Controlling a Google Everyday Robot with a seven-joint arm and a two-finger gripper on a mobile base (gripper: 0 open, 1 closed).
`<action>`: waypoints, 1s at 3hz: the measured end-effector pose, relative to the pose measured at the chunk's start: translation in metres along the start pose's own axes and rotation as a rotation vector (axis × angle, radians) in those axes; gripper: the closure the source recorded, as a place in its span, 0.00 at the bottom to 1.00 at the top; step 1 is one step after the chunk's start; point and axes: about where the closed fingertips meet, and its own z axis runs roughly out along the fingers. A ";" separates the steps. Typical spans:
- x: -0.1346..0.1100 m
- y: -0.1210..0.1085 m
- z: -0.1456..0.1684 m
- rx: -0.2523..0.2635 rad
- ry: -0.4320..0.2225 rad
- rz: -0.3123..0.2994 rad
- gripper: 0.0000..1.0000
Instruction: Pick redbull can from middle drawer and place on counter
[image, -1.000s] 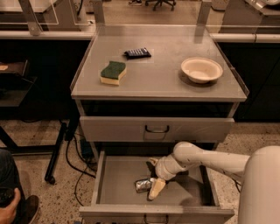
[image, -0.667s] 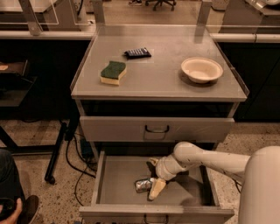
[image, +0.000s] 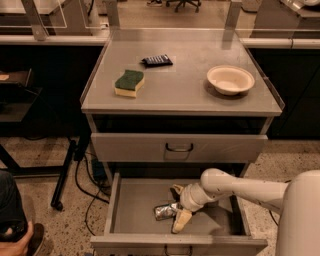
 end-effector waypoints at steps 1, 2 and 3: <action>0.000 0.000 0.000 0.000 0.001 0.000 0.00; 0.000 0.000 0.001 -0.001 0.001 0.000 0.07; 0.000 0.000 0.001 -0.001 0.001 0.000 0.24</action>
Offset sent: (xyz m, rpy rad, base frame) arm -0.0004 -0.0001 -0.0006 -0.0010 0.0002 0.0005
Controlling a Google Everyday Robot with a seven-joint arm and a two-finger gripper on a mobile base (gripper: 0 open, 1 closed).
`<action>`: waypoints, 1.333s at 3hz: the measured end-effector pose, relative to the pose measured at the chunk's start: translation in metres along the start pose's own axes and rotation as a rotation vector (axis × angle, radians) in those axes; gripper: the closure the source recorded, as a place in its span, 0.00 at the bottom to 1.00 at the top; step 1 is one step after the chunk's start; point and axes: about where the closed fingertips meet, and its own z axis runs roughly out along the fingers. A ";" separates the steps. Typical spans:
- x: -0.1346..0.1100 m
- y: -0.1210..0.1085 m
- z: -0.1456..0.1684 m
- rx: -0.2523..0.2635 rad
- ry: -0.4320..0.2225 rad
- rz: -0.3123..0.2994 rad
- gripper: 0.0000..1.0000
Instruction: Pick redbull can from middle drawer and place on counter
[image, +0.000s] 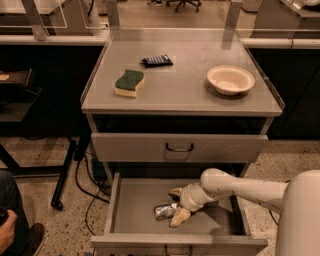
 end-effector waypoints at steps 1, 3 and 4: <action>0.000 0.000 0.000 0.000 0.000 0.000 0.49; 0.000 0.000 0.000 0.000 0.000 0.000 1.00; 0.000 0.000 0.000 0.000 0.000 0.000 1.00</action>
Offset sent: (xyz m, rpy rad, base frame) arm 0.0000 0.0000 0.0000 0.0000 0.0000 0.0000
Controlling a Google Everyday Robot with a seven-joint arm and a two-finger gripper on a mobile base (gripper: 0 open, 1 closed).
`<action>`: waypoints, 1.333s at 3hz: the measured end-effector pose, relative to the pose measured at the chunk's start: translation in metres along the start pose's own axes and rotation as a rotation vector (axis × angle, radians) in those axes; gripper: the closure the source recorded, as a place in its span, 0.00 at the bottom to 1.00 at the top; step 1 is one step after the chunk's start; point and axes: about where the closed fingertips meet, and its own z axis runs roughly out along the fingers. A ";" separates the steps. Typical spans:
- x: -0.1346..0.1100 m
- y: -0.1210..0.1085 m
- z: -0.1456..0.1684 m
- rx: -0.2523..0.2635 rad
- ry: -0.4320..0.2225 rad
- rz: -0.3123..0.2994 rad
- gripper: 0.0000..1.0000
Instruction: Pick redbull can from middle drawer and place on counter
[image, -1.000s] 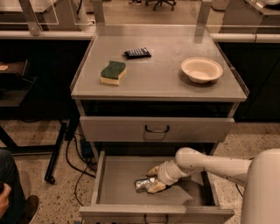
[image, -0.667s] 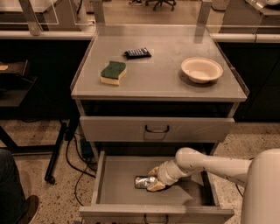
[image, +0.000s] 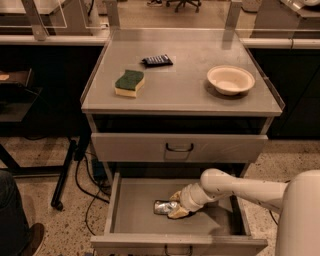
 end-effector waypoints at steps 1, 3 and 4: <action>-0.009 0.004 -0.009 0.013 -0.002 0.035 1.00; -0.026 0.018 -0.049 0.048 0.022 0.103 1.00; -0.028 0.032 -0.103 0.069 0.066 0.168 1.00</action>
Offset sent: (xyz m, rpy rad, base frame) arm -0.0146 -0.0026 0.0578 -0.0023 0.0109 -0.1199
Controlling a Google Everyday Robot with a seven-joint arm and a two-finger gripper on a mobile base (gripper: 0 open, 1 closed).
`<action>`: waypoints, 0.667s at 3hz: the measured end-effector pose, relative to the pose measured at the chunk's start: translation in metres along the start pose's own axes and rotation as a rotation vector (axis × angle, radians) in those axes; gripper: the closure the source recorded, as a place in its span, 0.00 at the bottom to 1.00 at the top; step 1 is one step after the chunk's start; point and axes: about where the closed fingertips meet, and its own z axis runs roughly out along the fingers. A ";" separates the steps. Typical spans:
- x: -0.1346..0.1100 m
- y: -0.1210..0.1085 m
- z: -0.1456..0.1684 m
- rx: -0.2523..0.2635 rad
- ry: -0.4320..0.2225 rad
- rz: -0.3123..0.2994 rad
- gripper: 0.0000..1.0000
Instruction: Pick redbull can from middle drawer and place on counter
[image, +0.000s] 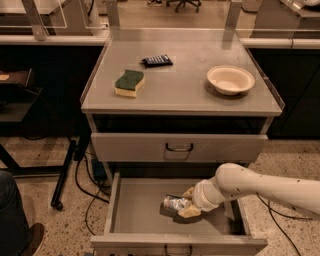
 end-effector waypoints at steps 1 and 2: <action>-0.003 0.000 0.003 -0.012 -0.004 -0.010 1.00; -0.006 0.012 -0.018 0.002 0.004 -0.010 1.00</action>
Offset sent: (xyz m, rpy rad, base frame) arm -0.0328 -0.0151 0.0527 -0.0238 -0.0309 -0.0101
